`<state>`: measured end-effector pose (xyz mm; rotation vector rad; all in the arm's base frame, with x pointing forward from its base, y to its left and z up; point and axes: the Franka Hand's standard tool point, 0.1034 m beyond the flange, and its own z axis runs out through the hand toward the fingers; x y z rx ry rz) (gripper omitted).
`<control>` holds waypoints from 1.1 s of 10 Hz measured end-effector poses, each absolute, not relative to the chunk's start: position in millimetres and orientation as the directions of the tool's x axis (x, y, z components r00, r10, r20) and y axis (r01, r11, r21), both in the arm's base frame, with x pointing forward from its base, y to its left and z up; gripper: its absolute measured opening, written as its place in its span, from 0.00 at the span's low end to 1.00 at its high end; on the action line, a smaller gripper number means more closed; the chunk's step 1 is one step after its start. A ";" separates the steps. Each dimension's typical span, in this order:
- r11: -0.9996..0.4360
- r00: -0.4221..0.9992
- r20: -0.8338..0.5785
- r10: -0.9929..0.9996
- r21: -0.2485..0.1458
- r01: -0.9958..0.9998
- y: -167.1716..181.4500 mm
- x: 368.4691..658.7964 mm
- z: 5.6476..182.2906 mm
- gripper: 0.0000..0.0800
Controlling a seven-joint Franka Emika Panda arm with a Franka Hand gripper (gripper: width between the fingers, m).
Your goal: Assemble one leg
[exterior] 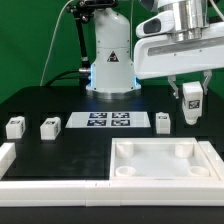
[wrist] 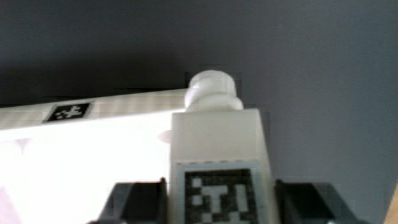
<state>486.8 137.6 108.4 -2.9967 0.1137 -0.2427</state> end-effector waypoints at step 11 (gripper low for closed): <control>-0.984 0.963 0.241 0.120 -0.103 0.148 120.4 563.8 103.4 0.36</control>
Offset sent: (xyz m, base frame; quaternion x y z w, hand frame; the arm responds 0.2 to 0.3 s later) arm 0.0670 -0.0105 0.0105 0.0002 0.0081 -0.0749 0.9972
